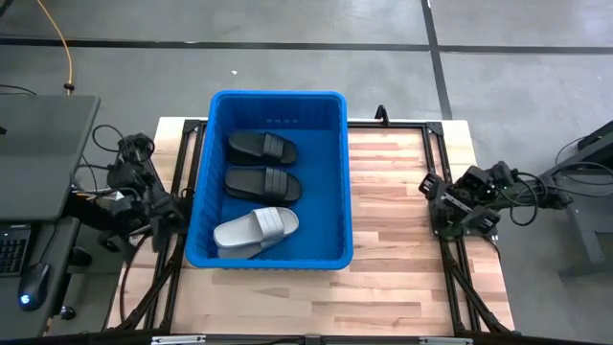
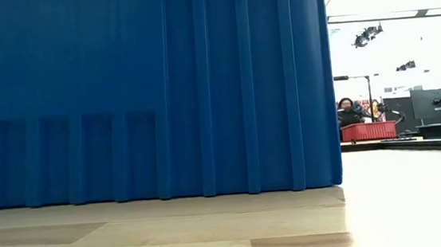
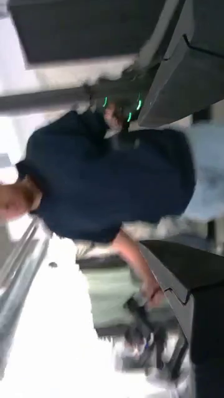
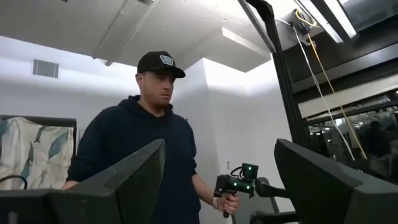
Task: Pick and place slides into bin
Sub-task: Return to Home Position
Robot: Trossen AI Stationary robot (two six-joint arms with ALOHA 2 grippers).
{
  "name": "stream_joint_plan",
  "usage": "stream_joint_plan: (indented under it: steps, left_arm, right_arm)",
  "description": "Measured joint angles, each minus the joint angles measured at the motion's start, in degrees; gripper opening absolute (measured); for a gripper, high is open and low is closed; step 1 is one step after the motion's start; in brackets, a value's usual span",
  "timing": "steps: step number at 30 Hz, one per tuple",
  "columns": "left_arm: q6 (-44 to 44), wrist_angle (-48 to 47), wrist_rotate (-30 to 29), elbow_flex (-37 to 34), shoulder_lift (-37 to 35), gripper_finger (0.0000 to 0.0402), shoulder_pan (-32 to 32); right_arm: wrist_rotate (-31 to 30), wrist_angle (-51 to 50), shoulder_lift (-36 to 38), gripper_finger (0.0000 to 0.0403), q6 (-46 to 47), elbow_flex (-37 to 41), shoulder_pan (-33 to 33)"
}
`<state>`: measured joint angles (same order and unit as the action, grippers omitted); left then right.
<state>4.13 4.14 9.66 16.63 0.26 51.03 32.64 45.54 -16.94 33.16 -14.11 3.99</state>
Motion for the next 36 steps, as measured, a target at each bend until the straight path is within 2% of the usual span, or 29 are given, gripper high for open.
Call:
stream_joint_plan:
  steps: [2, 6, 8, 12, 14, 17, 21, 27, 32, 34, 36]
  left_arm:
    - [-2.29, -0.5, -0.11, -1.18, 0.12, 0.0298, 0.04]
    - [-3.3, 2.28, -11.19, -2.92, 0.1, 0.0298, -0.01]
    - [-3.18, 2.24, -13.99, -3.5, 0.1, 0.0298, 0.0]
    - [-9.02, 0.47, -19.69, -5.59, 0.1, 0.0298, 0.01]
    - [-9.27, 3.04, -23.52, -7.58, 0.14, 0.0299, -0.01]
    - [-5.16, 8.07, -21.4, -8.79, 0.06, 0.0299, 0.0]
    - [-4.55, 6.55, -21.4, -8.99, 0.16, 0.0299, -0.03]
    - [-4.51, 4.22, -22.7, -8.94, 0.15, 0.0299, -0.02]
    - [-5.88, 2.96, -22.38, -8.92, 0.15, 0.0298, -0.01]
    - [-5.92, 2.71, -21.47, -8.93, 0.15, 0.0299, 0.0]
    - [-4.55, 2.75, -19.81, -8.92, 0.15, 0.0299, 0.0]
  right_arm:
    - [0.37, -0.13, 0.23, 0.0291, -0.05, 0.0, 0.0]
    - [0.52, -1.69, 0.23, 0.0291, -0.03, 0.0, 0.0]
    - [0.52, -2.19, 0.21, 0.0291, -0.09, 0.0, 0.0]
    - [0.5, -3.19, 0.21, 0.0291, -0.16, 0.02, 0.0]
    - [0.49, -3.11, 0.21, 0.0291, -0.16, 0.02, 0.0]
    - [0.13, -3.06, 0.21, 0.0291, 1.11, 0.02, 0.0]
    - [0.76, -3.46, 0.21, 0.0291, 1.49, 0.02, 0.0]
    - [5.14, -7.48, 0.2, 0.0291, -7.79, 0.02, 0.0]
    - [7.06, -8.73, 0.15, 0.0291, -9.11, 0.04, 0.28]
    - [10.08, -9.31, 0.17, 0.0291, -8.67, 0.04, 0.28]
    - [15.86, -11.73, 0.06, 0.0291, -8.64, 0.04, 0.28]
